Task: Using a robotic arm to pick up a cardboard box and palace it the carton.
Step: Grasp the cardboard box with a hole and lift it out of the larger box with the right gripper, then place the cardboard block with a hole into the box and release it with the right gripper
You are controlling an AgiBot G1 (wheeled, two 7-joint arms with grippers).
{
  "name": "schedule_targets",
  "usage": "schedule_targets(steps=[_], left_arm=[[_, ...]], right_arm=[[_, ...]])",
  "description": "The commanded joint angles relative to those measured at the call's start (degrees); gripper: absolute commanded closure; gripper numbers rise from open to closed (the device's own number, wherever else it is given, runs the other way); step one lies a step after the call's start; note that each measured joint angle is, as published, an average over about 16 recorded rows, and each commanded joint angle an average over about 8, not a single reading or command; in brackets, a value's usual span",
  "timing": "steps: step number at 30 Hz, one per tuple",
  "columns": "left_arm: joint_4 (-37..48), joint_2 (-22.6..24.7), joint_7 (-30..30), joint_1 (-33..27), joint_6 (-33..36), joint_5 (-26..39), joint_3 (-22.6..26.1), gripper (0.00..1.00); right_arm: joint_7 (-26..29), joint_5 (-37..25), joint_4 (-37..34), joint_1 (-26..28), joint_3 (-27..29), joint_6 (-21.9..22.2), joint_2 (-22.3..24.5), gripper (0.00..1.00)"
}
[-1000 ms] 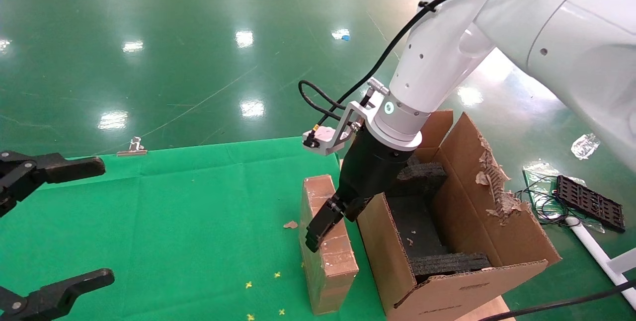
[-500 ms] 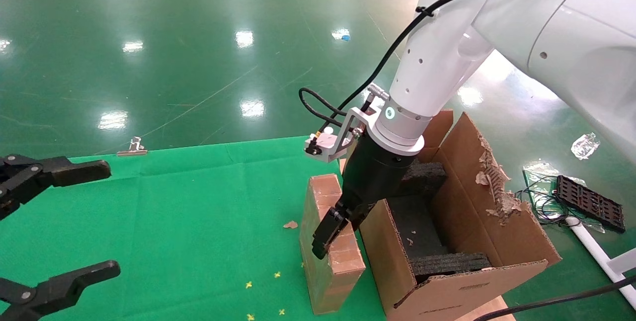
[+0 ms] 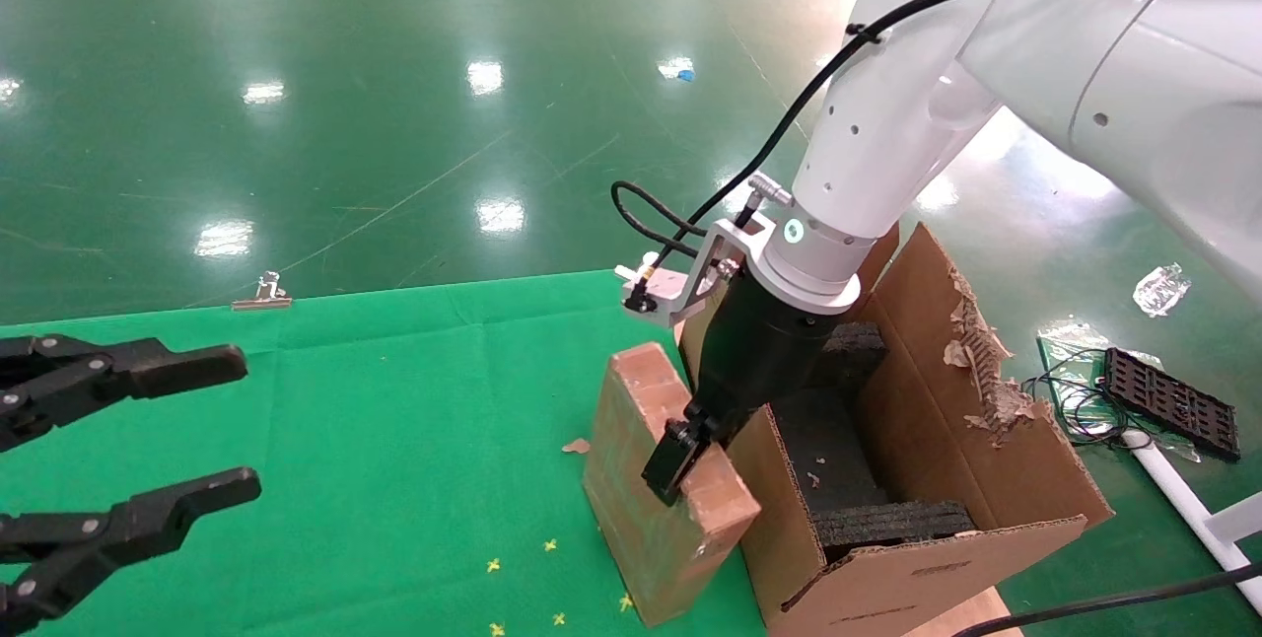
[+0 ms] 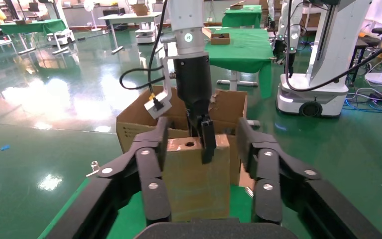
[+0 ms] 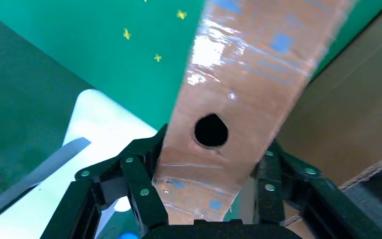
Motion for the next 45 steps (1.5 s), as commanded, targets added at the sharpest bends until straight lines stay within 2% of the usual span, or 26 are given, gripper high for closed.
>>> schedule_targets(steps=[1, 9, 13, 18, 23, 31, 38, 45], left_arm=[[0.0, 0.0, 0.0, 0.0, 0.0, 0.0, 0.0, 1.00], [0.0, 0.0, 0.0, 0.0, 0.0, 0.0, 0.0, 1.00], [0.0, 0.0, 0.0, 0.0, 0.0, 0.0, 0.1, 1.00], [0.0, 0.0, 0.0, 0.0, 0.0, 0.0, 0.1, 1.00], [0.0, 0.0, 0.0, 0.0, 0.0, -0.1, 0.1, 1.00], [0.0, 0.0, 0.1, 0.0, -0.1, -0.1, 0.1, 0.01], [0.0, -0.1, 0.1, 0.0, -0.1, -0.1, 0.1, 0.00], [0.0, -0.1, 0.1, 0.0, -0.1, -0.1, 0.2, 0.00]], right_arm=[[-0.6, 0.1, 0.2, 0.2, 0.0, 0.3, 0.3, 1.00], [-7.6, -0.5, -0.5, 11.3, 3.1, 3.3, 5.3, 1.00], [-9.2, -2.3, -2.0, 17.7, 3.7, 4.2, 9.0, 1.00], [-8.0, -5.5, -3.3, 22.7, 2.6, 4.2, 14.0, 1.00], [-4.2, -9.0, -2.5, 24.3, 0.3, 3.7, 18.7, 1.00], [3.5, -12.6, 3.4, 21.6, -2.9, 6.1, 25.4, 1.00], [8.7, -15.4, 8.4, 18.1, -5.1, 10.4, 29.2, 1.00], [11.9, -17.0, 10.4, 14.4, -6.8, 13.6, 31.4, 1.00]])
